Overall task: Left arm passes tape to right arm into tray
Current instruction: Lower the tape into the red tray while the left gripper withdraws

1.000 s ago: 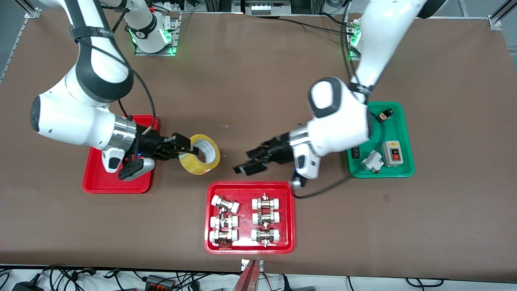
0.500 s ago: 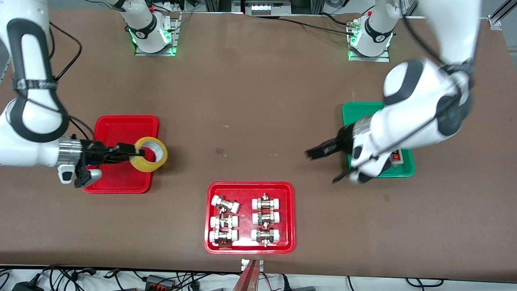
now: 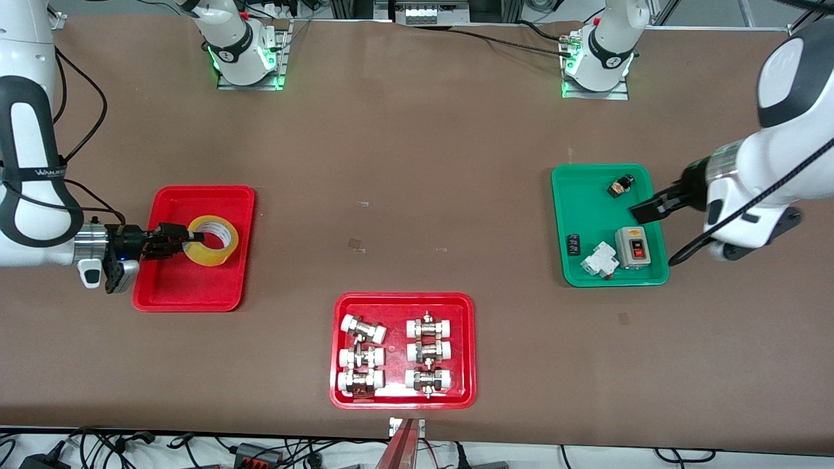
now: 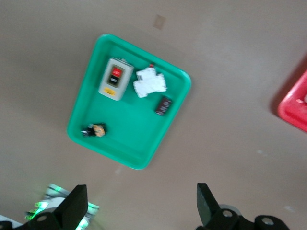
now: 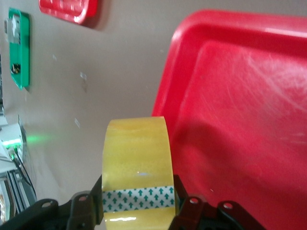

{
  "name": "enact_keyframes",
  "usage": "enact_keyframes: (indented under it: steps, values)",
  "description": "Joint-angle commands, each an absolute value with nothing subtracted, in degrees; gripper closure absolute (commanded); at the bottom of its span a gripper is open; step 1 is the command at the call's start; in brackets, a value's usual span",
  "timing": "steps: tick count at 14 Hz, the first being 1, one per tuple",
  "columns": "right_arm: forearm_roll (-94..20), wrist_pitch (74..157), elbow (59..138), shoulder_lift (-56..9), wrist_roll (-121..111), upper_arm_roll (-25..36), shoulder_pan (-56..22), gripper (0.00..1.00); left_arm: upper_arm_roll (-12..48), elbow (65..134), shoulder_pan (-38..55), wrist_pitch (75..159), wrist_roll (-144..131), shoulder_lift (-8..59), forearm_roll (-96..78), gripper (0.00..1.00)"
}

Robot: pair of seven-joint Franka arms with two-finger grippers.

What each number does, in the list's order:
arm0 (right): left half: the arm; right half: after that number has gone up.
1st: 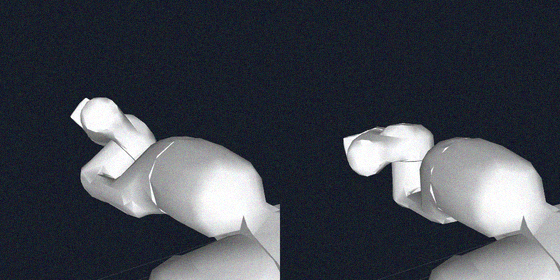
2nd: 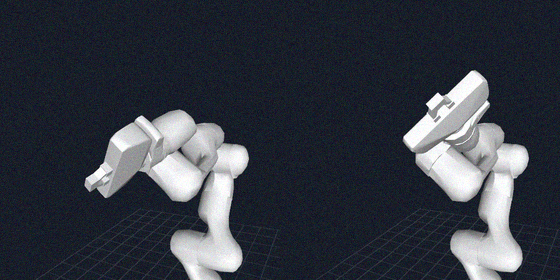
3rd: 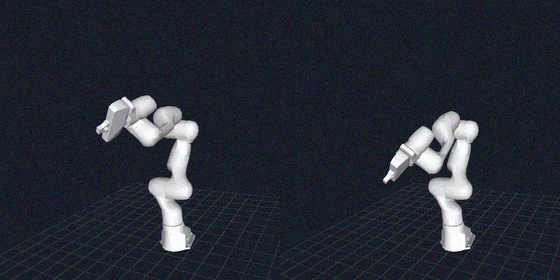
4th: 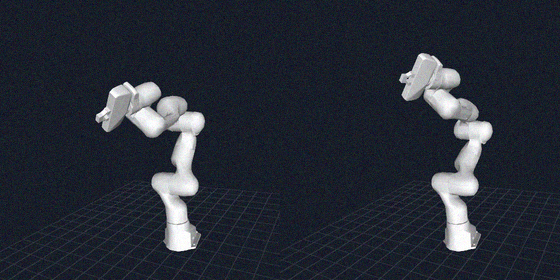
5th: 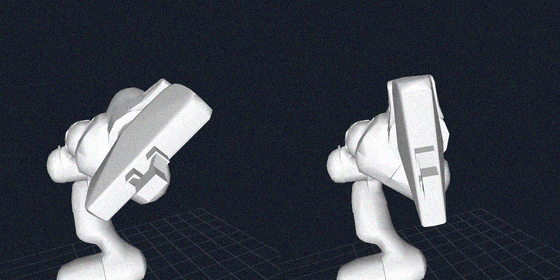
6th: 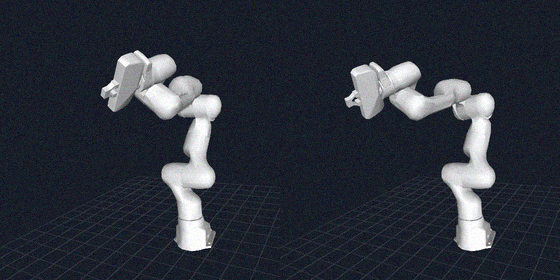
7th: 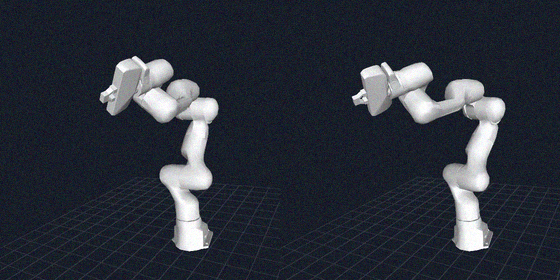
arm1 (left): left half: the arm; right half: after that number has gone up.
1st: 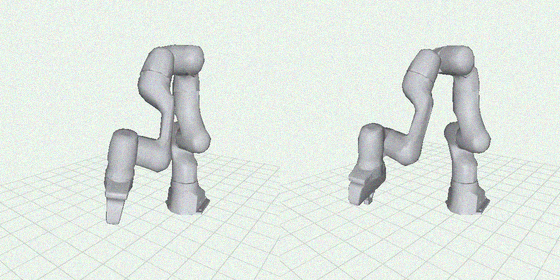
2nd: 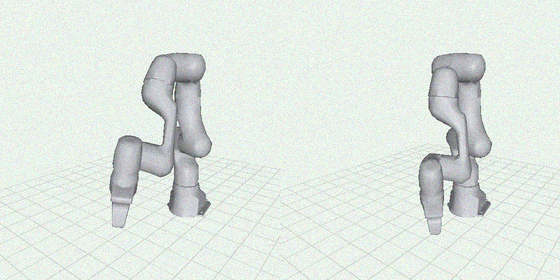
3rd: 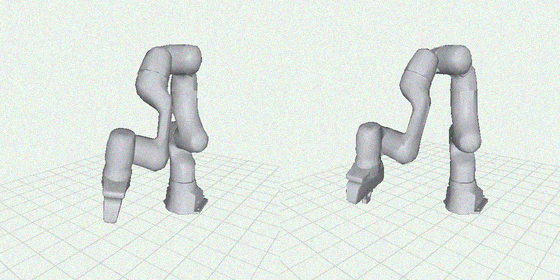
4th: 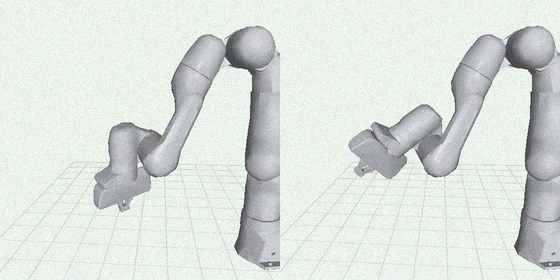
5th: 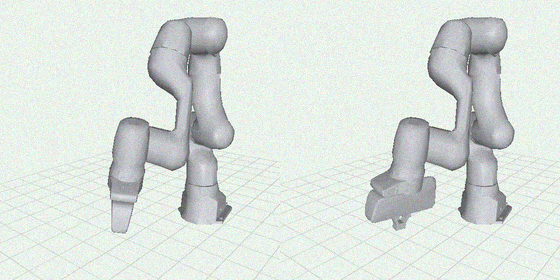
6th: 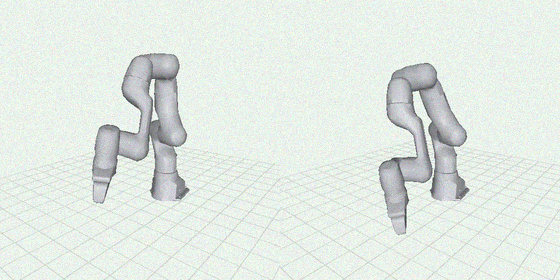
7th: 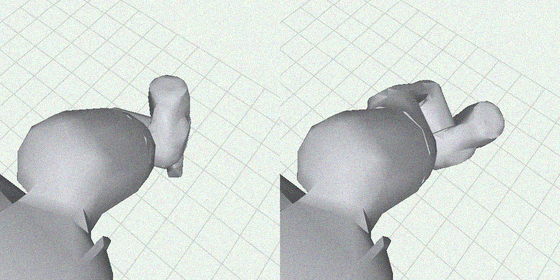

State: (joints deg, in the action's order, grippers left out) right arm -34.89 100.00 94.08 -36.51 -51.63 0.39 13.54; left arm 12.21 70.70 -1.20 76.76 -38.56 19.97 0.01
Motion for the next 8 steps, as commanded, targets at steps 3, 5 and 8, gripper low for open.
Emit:
enact_keyframes:
  steps: [3,5,8]
  values:
    - [-28.4,104.3,95.7,-37.0,-56.7,-0.8,13.9,0.39,14.1,95.5,-0.9,88.2,-34.1,4.2,2.6,0.0]
    - [-27.3,106.2,96.7,-36.9,-56.9,-0.7,13.5,0.0,14.1,106.7,-0.9,95.9,-32.7,-2.4,2.6,0.0]
    - [-22.3,112.8,99.7,-35.1,-58.2,-0.8,11.8,0.0,13.3,102.9,-4.6,96.4,-19.7,-0.6,3.2,0.0]
